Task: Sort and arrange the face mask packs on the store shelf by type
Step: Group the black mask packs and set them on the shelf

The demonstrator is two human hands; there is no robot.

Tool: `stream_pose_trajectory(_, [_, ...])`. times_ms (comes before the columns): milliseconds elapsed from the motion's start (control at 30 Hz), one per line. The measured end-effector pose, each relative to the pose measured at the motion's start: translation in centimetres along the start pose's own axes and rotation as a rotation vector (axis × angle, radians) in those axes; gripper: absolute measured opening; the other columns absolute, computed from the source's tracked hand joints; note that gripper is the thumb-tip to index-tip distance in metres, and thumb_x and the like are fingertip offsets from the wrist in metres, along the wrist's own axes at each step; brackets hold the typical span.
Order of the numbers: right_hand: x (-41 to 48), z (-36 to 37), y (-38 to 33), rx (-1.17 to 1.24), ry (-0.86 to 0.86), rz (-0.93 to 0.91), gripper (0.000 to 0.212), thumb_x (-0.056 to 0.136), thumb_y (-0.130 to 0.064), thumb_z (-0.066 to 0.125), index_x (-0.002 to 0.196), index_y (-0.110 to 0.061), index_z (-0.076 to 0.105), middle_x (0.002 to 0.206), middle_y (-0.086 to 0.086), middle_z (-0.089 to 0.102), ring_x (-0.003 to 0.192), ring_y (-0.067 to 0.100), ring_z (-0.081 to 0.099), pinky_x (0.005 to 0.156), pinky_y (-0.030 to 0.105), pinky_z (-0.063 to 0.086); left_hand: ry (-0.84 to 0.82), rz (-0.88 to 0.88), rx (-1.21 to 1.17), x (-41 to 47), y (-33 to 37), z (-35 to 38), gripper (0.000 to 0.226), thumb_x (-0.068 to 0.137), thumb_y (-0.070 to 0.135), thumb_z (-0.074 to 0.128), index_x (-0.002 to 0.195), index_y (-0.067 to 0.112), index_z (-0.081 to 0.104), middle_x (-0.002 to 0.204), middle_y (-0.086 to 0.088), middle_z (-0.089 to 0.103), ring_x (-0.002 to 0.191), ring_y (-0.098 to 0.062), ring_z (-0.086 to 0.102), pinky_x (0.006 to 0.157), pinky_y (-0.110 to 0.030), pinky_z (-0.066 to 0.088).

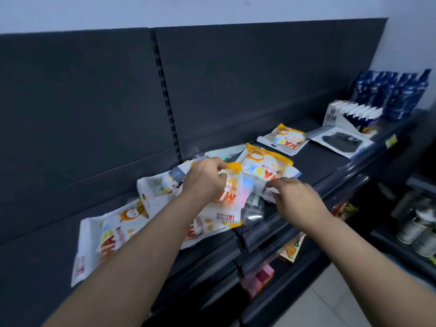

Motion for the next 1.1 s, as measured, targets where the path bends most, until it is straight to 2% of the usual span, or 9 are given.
stream_pose_trajectory(67, [2.0, 0.7, 0.7, -0.009, -0.047, 0.009, 0.041, 0.090, -0.015, 0.047, 0.130, -0.024, 0.051, 0.131, 0.000, 0.056, 0.121, 0.024, 0.050, 0.090, 0.036, 0.045, -0.013, 0.010, -0.006, 2.3, 0.0, 0.2, 0.030, 0.090, 0.023, 0.054, 0.118, 0.025, 0.064, 0.117, 0.002, 0.066, 0.108, -0.024, 0.060, 0.086, -0.034, 0.051])
stream_pose_trajectory(200, [6.3, 1.8, 1.5, -0.021, -0.081, -0.020, 0.044, 0.090, -0.016, 0.048, 0.134, -0.022, 0.046, 0.128, 0.002, 0.056, 0.118, 0.026, 0.050, 0.090, 0.036, 0.044, -0.036, -0.010, -0.031, 7.2, 0.1, 0.6, 0.031, 0.093, 0.024, 0.053, 0.123, 0.025, 0.061, 0.123, 0.004, 0.062, 0.105, -0.027, 0.062, 0.085, -0.039, 0.054])
stream_pose_trajectory(300, [8.7, 2.9, 1.4, 0.036, -0.102, -0.083, 0.047, 0.098, -0.027, 0.041, 0.143, -0.022, 0.033, 0.141, 0.004, 0.046, 0.130, 0.026, 0.042, 0.100, 0.039, 0.040, -0.041, 0.003, -0.024, 10.3, 0.3, 1.3, 0.030, 0.093, 0.025, 0.051, 0.121, 0.026, 0.061, 0.124, 0.003, 0.063, 0.110, -0.022, 0.059, 0.091, -0.038, 0.051])
stream_pose_trajectory(400, [9.9, 4.3, 2.0, 0.084, -0.182, -0.108, 0.050, 0.100, -0.043, 0.032, 0.146, -0.023, 0.031, 0.154, 0.001, 0.031, 0.143, 0.021, 0.026, 0.111, 0.041, 0.030, -0.067, 0.016, -0.034, 12.1, 0.7, 2.5, 0.029, 0.093, 0.026, 0.052, 0.121, 0.025, 0.061, 0.123, 0.004, 0.063, 0.111, -0.019, 0.058, 0.091, -0.037, 0.051])
stream_pose_trajectory(500, [11.3, 5.0, 3.4, 0.058, -0.214, -0.101, 0.056, 0.098, -0.051, 0.029, 0.148, -0.026, 0.027, 0.157, -0.002, 0.024, 0.145, 0.017, 0.021, 0.113, 0.039, 0.028, -0.095, 0.015, -0.058, 13.4, 1.4, 3.8, 0.031, 0.091, 0.027, 0.054, 0.121, 0.027, 0.061, 0.126, 0.007, 0.061, 0.111, -0.017, 0.058, 0.093, -0.035, 0.049])
stream_pose_trajectory(733, [14.4, 6.0, 9.9, 0.039, -0.278, 0.017, 0.054, 0.099, -0.045, 0.033, 0.149, -0.024, 0.022, 0.159, -0.001, 0.017, 0.146, 0.019, 0.018, 0.114, 0.039, 0.026, -0.149, 0.047, -0.022, 15.6, 3.8, 6.6, 0.030, 0.090, 0.027, 0.059, 0.120, 0.024, 0.062, 0.126, 0.006, 0.062, 0.112, -0.017, 0.059, 0.095, -0.033, 0.048])
stream_pose_trajectory(800, [15.2, 6.4, 12.1, 0.051, -0.295, 0.050, 0.053, 0.100, -0.041, 0.034, 0.148, -0.024, 0.023, 0.159, 0.000, 0.015, 0.147, 0.020, 0.015, 0.114, 0.039, 0.025, -0.150, 0.030, -0.016, 16.2, 4.6, 7.3, 0.030, 0.089, 0.026, 0.059, 0.119, 0.023, 0.063, 0.125, 0.005, 0.062, 0.110, -0.017, 0.060, 0.092, -0.029, 0.048])
stream_pose_trajectory(967, [17.1, 6.7, 16.3, 0.036, -0.308, 0.035, 0.053, 0.099, -0.039, 0.036, 0.148, -0.023, 0.025, 0.159, -0.001, 0.015, 0.147, 0.019, 0.015, 0.113, 0.042, 0.026, -0.143, -0.048, 0.012, 16.9, 6.4, 8.6, 0.030, 0.088, 0.026, 0.060, 0.118, 0.022, 0.064, 0.123, 0.003, 0.064, 0.106, -0.019, 0.061, 0.092, -0.033, 0.050])
stream_pose_trajectory(1100, [18.8, 6.5, 19.1, -0.107, -0.330, 0.048, 0.054, 0.094, -0.023, 0.046, 0.145, -0.019, 0.028, 0.158, 0.001, 0.018, 0.146, 0.021, 0.015, 0.113, 0.046, 0.025, -0.151, -0.135, 0.070, 16.8, 7.2, 9.6, 0.028, 0.086, 0.026, 0.062, 0.114, 0.022, 0.065, 0.119, 0.001, 0.066, 0.104, -0.022, 0.062, 0.091, -0.036, 0.050])
Point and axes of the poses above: each hand's wrist, its own x-axis towards the middle knuckle, its own z-axis out of the palm, y = z × x, the point moved 7 cm from there along x, towards the middle knuckle
